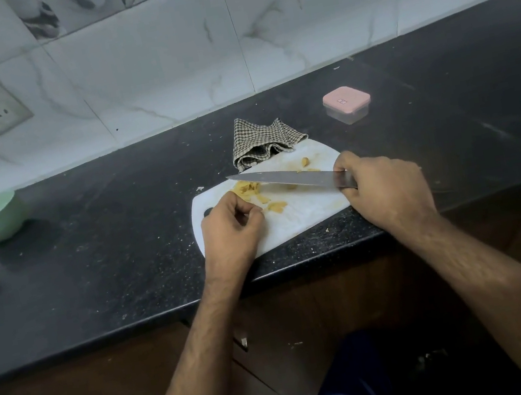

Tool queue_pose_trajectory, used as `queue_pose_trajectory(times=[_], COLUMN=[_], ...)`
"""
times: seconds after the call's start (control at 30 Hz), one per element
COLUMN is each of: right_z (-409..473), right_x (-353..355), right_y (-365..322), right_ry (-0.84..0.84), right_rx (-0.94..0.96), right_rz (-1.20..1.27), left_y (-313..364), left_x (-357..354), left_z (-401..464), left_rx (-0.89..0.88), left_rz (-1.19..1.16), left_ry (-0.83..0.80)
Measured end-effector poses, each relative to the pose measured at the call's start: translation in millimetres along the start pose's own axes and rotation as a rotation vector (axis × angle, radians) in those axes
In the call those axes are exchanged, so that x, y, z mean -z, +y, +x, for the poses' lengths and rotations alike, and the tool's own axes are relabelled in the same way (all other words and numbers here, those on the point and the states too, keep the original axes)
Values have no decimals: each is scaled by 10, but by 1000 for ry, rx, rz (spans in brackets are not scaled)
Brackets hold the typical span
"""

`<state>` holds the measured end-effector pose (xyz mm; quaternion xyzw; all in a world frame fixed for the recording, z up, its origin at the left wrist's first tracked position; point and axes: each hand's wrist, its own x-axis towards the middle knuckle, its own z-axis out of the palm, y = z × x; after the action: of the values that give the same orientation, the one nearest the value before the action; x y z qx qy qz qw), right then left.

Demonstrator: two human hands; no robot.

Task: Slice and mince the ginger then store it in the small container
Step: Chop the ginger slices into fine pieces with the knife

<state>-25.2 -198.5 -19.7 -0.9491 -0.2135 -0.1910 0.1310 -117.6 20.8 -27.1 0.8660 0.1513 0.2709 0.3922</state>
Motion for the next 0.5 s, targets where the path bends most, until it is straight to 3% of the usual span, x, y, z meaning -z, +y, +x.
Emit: queue_pose_trajectory(times=[0.5], right_z=[0], right_x=[5], right_y=[-7], right_ry=[-18], right_rx=[-3], right_rz=[-2], left_y=[-67], left_x=[-30], left_z=[69], left_rx=[7], left_rz=[-43], left_ry=[-26])
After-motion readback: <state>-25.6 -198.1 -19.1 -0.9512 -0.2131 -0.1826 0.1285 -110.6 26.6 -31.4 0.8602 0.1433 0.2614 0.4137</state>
